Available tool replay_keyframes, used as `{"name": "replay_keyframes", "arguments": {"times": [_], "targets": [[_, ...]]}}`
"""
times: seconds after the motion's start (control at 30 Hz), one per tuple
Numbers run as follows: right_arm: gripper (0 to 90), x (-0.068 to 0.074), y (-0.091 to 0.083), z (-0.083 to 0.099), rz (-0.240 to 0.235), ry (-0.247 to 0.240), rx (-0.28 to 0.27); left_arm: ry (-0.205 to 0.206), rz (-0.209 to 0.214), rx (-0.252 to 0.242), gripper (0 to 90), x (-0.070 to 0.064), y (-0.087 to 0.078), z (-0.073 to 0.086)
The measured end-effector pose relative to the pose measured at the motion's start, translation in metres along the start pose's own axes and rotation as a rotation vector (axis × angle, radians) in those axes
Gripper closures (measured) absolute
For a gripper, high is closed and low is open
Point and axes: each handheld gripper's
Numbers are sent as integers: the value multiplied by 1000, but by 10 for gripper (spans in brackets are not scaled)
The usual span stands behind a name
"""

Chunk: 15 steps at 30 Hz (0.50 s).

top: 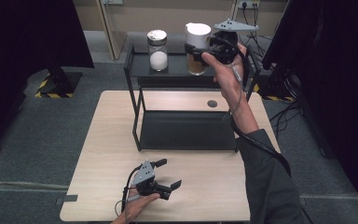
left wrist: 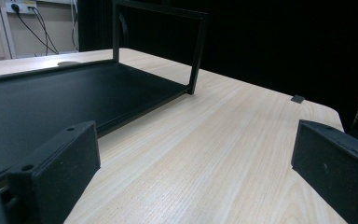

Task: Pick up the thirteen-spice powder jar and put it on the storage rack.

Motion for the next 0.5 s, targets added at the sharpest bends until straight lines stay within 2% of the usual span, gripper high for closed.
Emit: {"name": "replay_keyframes", "arguments": {"times": [0.27,0.5], "targets": [[308,-3,12,1,38,17,-11,1,1,-1,5,0,0,0],[308,-2,19,2,67,9,-7,1,3,0,6,-1,0,0]]}}
Point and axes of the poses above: each handheld gripper's, and its own axes: y roughly forward along the jaws, z roughly out of its underside, x roughly to its left, and after that the axes turned 6 degrees about -z, right-handed
